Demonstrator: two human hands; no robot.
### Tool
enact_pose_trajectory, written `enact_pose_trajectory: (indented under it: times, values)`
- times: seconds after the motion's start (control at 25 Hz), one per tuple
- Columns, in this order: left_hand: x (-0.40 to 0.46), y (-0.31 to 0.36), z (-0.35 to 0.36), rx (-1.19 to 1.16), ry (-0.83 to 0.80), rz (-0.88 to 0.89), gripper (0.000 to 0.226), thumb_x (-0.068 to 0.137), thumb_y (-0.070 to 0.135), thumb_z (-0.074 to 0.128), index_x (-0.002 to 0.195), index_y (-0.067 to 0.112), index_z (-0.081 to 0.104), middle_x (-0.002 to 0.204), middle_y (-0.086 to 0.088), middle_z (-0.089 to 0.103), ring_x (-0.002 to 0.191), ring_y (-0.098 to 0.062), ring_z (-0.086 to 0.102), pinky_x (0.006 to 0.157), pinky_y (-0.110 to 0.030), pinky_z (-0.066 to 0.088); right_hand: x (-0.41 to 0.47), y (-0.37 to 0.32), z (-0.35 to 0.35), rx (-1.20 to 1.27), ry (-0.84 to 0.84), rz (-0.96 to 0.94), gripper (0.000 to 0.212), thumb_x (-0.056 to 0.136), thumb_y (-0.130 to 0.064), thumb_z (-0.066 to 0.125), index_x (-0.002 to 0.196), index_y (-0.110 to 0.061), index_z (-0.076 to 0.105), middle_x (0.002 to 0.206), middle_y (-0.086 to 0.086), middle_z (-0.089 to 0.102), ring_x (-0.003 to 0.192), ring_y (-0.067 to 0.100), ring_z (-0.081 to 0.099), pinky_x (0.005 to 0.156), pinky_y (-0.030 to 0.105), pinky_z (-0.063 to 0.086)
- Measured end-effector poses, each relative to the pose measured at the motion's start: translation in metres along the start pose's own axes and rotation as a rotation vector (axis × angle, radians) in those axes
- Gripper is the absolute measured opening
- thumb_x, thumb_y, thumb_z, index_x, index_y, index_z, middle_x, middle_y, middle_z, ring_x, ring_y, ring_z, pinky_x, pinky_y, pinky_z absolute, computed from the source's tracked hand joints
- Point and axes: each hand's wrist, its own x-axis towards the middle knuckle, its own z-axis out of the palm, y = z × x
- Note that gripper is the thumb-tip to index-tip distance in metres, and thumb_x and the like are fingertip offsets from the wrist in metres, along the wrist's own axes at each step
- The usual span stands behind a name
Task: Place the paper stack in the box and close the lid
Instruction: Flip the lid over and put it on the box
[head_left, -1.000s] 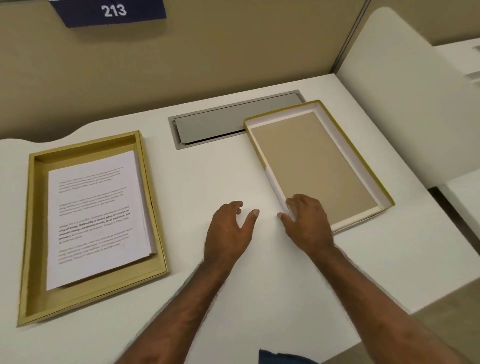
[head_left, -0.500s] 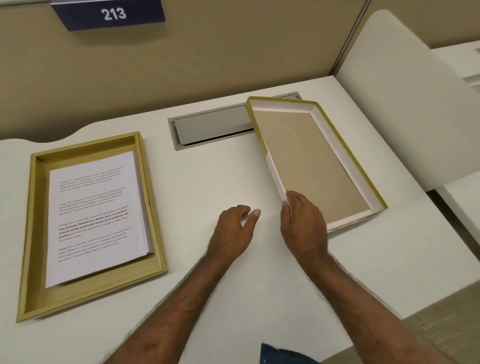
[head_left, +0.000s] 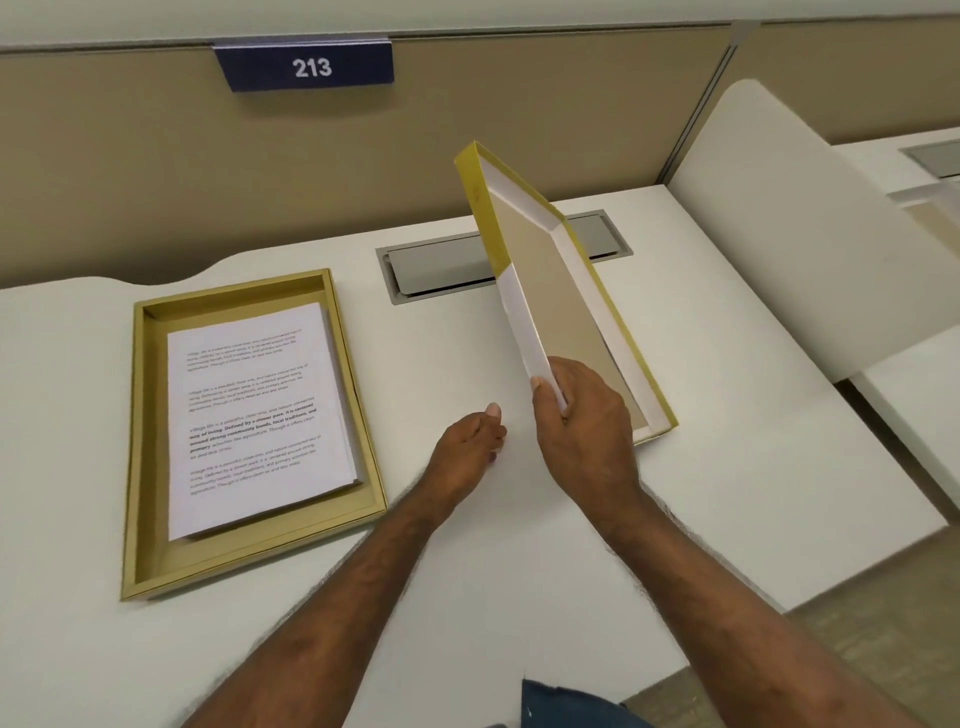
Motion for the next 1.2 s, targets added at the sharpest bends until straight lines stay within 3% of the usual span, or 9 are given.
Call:
enact_pose_trajectory:
  times: [0.08,0.24,0.48,0.64,0.76,0.88,1.0,1.12,1.2]
  values:
    - [-0.004,0.0,-0.011,-0.032,-0.037,-0.019,0.063,0.104,0.064,0.041,0.139,0.016,0.061,0.137,-0.003,0.069,0.12,-0.02,0.068,0.105,-0.038,0.056,-0.002,-0.025,-0.002,0.057,0.018,0.003,0.018,0.11,-0.021,0.057,0.093,-0.02,0.063,0.078,-0.016,0.057,0.073,0.003,0.057,0.068,0.021,0.044]
    - [-0.015,-0.002,-0.039,-0.089,-0.074,-0.076,0.071,0.104,0.065,0.035,0.149,0.012,0.051,0.147,-0.007,0.061,0.123,-0.023,0.064,0.105,-0.035,0.053,-0.006,-0.068,-0.019,0.245,0.022,0.042,0.015,0.108,-0.032,0.062,0.102,-0.022,0.072,0.086,-0.006,0.072,0.074,0.012,0.067,0.057,0.02,0.056]
    - [-0.039,-0.006,-0.076,-0.28,-0.091,-0.139,0.068,0.102,0.069,0.032,0.138,0.019,0.061,0.137,-0.008,0.068,0.125,-0.026,0.066,0.109,-0.044,0.053,-0.001,-0.105,-0.055,0.687,-0.001,0.207,0.017,0.106,-0.025,0.068,0.113,-0.015,0.08,0.1,0.003,0.084,0.087,0.021,0.08,0.077,0.041,0.069]
    - [-0.053,-0.004,-0.102,-0.349,0.028,-0.034,0.058,0.103,0.065,0.043,0.126,0.02,0.069,0.123,-0.008,0.075,0.112,-0.022,0.072,0.092,-0.039,0.063,0.004,-0.108,-0.063,0.959,-0.029,0.271,0.018,0.104,-0.02,0.068,0.114,-0.011,0.08,0.1,0.005,0.084,0.088,0.022,0.079,0.078,0.04,0.068]
    - [-0.068,-0.006,-0.125,-0.316,0.153,0.058,0.057,0.093,0.071,0.055,0.112,0.022,0.075,0.109,-0.006,0.078,0.103,-0.025,0.07,0.083,-0.041,0.059,0.007,-0.103,-0.058,1.101,-0.038,0.316,0.036,0.106,-0.02,0.065,0.134,0.002,0.069,0.112,0.011,0.077,0.097,0.025,0.074,0.091,0.045,0.063]
    - [-0.084,-0.013,-0.153,-0.291,0.253,0.14,0.058,0.091,0.074,0.055,0.117,0.025,0.072,0.117,-0.006,0.077,0.113,-0.024,0.071,0.099,-0.048,0.059,0.007,-0.095,-0.039,1.16,-0.09,0.392,0.045,0.108,-0.022,0.06,0.146,0.002,0.061,0.128,0.015,0.073,0.112,0.028,0.071,0.105,0.048,0.057]
    - [-0.105,-0.021,-0.183,-0.221,0.37,0.184,0.055,0.096,0.071,0.052,0.129,0.029,0.064,0.12,0.004,0.075,0.116,-0.017,0.069,0.095,-0.037,0.059,0.003,-0.088,-0.007,1.122,-0.222,0.487,0.044,0.11,-0.026,0.054,0.146,-0.003,0.065,0.143,0.016,0.069,0.124,0.031,0.067,0.11,0.05,0.054]
    - [-0.125,-0.033,-0.21,-0.152,0.48,0.195,0.058,0.099,0.067,0.051,0.138,0.025,0.058,0.126,0.006,0.071,0.119,-0.015,0.067,0.09,-0.027,0.056,-0.006,-0.083,0.031,0.996,-0.32,0.525,0.039,0.111,-0.029,0.052,0.135,-0.007,0.074,0.127,0.013,0.075,0.113,0.029,0.071,0.1,0.046,0.056]
    - [-0.135,-0.042,-0.226,-0.122,0.567,0.198,0.053,0.1,0.062,0.053,0.137,0.024,0.059,0.126,0.003,0.07,0.118,-0.018,0.067,0.086,-0.023,0.054,-0.012,-0.082,0.058,0.908,-0.346,0.556,0.036,0.111,-0.037,0.055,0.113,-0.018,0.085,0.11,0.004,0.078,0.096,0.023,0.076,0.088,0.042,0.058]
